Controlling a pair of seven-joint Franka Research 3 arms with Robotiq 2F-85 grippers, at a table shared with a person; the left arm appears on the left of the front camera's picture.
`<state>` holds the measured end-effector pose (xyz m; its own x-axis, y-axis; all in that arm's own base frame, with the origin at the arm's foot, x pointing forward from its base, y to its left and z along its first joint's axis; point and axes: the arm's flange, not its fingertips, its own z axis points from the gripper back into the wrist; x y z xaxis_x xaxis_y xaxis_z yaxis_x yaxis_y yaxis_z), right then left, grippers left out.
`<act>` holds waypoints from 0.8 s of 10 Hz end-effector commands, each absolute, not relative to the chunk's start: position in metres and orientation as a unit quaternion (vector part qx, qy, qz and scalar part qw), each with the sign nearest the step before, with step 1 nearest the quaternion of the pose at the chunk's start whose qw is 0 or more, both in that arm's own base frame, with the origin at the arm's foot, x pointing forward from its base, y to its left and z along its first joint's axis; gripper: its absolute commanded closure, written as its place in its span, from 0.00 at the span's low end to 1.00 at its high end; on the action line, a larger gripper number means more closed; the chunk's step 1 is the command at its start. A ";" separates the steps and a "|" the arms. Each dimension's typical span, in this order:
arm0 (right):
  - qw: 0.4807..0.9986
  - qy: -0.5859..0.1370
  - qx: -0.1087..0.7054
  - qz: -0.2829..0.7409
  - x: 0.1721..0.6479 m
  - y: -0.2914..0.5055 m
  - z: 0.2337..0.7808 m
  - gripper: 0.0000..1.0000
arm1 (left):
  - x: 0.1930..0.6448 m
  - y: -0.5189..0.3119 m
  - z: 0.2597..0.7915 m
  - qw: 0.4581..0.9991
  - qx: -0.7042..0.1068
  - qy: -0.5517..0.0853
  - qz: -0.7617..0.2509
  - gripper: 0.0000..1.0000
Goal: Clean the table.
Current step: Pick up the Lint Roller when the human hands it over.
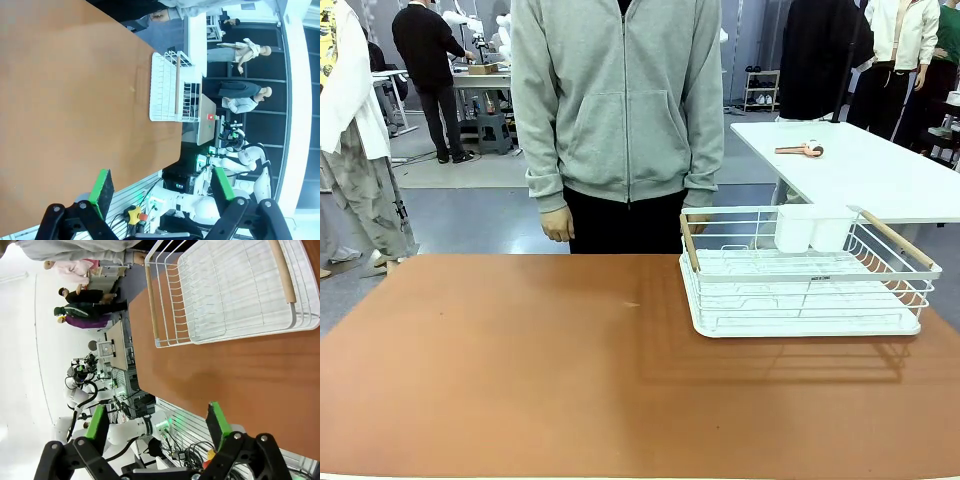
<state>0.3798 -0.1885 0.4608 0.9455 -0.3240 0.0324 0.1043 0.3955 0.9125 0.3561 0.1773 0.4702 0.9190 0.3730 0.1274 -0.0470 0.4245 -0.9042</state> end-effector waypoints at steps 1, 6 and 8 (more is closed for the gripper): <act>0.830 -0.104 0.533 -0.123 0.378 -0.188 0.464 0.00 | 0.355 0.179 0.471 0.828 -0.523 -0.158 0.127 0.00; 0.830 -0.104 0.533 -0.123 0.378 -0.188 0.464 0.00 | 0.355 0.179 0.471 0.828 -0.523 -0.158 0.127 0.00; 0.830 -0.104 0.533 -0.123 0.378 -0.188 0.464 0.00 | 0.355 0.179 0.471 0.828 -0.523 -0.158 0.127 0.00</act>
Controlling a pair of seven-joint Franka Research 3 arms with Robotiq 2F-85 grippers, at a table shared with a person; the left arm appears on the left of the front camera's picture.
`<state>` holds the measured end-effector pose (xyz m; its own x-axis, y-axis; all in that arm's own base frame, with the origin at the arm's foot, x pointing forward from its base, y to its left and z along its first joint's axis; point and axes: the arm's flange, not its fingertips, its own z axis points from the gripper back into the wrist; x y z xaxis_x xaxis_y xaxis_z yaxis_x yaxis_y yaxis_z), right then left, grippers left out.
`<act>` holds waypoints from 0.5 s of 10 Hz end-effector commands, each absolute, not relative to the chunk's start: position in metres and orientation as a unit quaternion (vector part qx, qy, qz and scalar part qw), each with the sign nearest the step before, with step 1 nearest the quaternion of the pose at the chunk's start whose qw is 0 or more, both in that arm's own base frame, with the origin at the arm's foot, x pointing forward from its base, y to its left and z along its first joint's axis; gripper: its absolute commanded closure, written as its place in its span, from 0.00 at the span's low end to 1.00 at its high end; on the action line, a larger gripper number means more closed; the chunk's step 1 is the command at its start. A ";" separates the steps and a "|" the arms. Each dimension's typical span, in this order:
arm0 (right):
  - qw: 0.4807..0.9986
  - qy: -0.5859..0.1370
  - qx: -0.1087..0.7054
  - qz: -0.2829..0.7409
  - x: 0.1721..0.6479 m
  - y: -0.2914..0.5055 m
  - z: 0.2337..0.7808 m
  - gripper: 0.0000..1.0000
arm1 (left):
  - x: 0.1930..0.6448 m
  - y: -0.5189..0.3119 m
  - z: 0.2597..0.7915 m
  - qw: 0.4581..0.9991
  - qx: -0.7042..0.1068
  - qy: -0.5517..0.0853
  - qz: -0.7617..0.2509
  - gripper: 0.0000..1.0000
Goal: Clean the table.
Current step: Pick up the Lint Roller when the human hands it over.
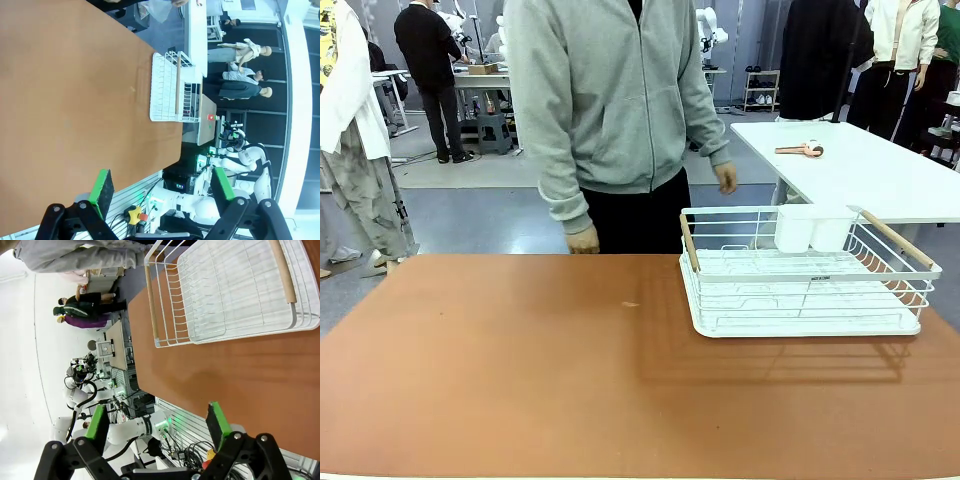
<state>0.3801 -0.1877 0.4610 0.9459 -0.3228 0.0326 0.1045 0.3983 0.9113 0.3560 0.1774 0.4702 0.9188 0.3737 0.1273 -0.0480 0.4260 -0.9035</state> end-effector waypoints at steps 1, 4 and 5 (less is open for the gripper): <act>0.830 -0.104 0.533 -0.123 0.378 -0.188 0.464 0.00 | 0.355 0.179 0.471 0.828 -0.523 -0.158 0.127 0.00; 0.830 -0.104 0.533 -0.123 0.378 -0.188 0.464 0.00 | 0.355 0.179 0.471 0.828 -0.523 -0.158 0.127 0.00; 0.830 -0.104 0.533 -0.123 0.378 -0.188 0.464 0.00 | 0.355 0.179 0.471 0.828 -0.523 -0.158 0.127 0.00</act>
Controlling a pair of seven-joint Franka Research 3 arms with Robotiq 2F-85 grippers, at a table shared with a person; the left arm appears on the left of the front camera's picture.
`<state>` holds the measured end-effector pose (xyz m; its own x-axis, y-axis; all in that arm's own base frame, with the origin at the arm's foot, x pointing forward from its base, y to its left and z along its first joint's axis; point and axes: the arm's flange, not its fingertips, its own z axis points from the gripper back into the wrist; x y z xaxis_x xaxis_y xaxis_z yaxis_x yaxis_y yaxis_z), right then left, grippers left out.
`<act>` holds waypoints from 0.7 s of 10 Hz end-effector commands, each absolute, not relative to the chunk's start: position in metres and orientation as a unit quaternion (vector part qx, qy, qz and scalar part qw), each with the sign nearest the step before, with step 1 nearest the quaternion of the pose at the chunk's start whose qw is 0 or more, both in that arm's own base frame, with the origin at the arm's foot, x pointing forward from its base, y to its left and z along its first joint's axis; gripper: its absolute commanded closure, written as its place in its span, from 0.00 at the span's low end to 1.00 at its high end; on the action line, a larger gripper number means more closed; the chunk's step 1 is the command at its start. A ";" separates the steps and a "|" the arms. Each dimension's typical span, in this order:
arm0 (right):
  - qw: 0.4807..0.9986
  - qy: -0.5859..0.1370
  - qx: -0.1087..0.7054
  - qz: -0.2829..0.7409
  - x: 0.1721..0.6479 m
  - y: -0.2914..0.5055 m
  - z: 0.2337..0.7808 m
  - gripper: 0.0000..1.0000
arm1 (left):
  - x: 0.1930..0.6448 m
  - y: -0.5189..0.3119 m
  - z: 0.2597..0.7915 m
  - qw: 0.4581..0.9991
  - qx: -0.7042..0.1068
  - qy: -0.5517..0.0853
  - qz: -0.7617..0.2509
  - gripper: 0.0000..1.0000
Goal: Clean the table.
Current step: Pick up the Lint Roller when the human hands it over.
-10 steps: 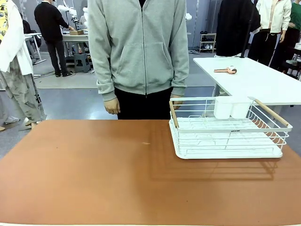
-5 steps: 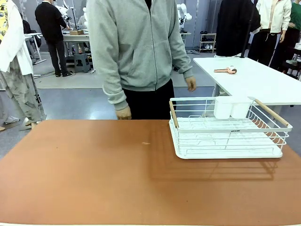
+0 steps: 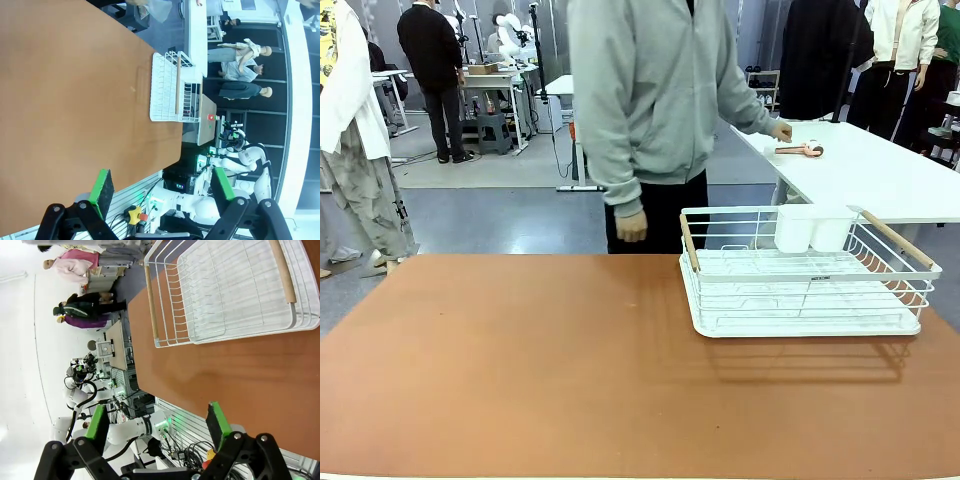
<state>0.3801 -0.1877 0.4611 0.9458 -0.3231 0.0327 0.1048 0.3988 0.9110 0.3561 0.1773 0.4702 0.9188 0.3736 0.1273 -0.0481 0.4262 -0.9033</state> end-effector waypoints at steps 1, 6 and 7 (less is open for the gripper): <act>0.830 -0.104 0.533 -0.123 0.378 -0.188 0.464 0.00 | 0.355 0.179 0.471 0.828 -0.523 -0.158 0.127 0.00; 0.830 -0.104 0.533 -0.123 0.378 -0.188 0.464 0.00 | 0.355 0.179 0.471 0.828 -0.523 -0.158 0.127 0.00; 0.830 -0.104 0.533 -0.123 0.378 -0.188 0.464 0.00 | 0.355 0.179 0.471 0.828 -0.523 -0.158 0.127 0.00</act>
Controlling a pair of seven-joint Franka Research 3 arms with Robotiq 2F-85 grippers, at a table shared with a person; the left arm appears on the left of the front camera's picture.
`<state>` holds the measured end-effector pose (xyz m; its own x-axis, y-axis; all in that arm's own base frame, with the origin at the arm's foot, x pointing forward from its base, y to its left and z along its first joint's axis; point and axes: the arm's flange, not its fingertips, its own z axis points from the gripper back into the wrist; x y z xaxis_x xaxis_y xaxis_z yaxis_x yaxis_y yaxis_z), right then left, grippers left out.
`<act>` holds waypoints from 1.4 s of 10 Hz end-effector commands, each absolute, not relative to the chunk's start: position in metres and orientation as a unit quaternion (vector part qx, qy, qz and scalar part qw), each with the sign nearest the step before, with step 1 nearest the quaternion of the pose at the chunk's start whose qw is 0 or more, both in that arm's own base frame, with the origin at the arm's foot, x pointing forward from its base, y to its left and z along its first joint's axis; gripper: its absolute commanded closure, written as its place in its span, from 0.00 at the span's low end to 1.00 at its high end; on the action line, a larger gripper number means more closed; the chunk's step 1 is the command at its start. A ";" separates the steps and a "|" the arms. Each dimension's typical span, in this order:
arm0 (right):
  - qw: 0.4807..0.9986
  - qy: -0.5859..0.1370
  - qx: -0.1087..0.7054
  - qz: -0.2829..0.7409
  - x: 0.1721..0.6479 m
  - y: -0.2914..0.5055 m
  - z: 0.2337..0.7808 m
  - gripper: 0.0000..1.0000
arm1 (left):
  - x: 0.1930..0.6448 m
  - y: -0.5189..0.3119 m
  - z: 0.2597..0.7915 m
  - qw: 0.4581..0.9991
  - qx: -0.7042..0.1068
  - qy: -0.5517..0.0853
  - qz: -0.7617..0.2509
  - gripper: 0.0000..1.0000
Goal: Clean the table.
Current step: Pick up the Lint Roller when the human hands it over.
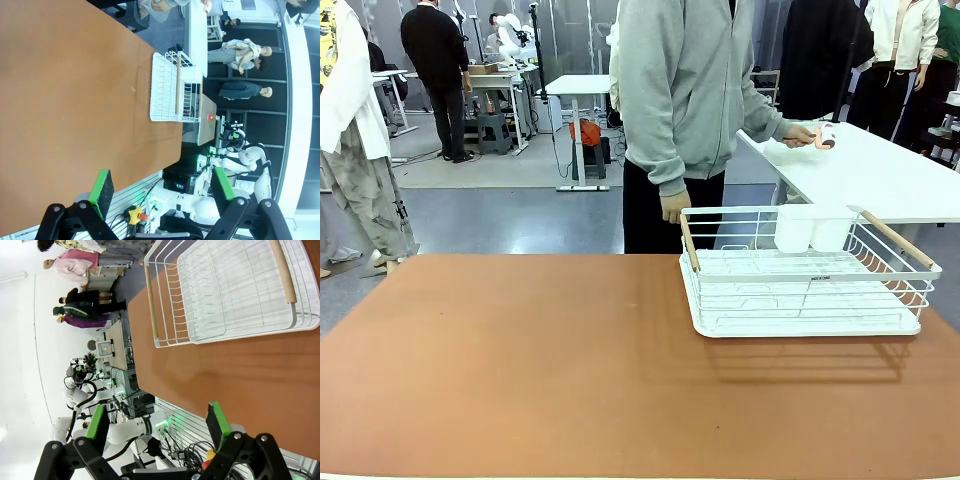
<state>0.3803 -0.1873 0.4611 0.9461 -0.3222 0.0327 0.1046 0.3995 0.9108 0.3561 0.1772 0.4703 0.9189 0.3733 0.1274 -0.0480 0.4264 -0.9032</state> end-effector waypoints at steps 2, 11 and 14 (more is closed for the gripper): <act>0.830 -0.104 0.533 -0.123 0.378 -0.188 0.464 0.00 | 0.355 0.179 0.471 0.828 -0.523 -0.158 0.127 0.00; 0.830 -0.104 0.533 -0.123 0.378 -0.188 0.464 0.00 | 0.355 0.179 0.471 0.828 -0.523 -0.158 0.127 0.00; 0.830 -0.104 0.533 -0.123 0.378 -0.188 0.464 0.00 | 0.355 0.179 0.471 0.828 -0.523 -0.158 0.127 0.00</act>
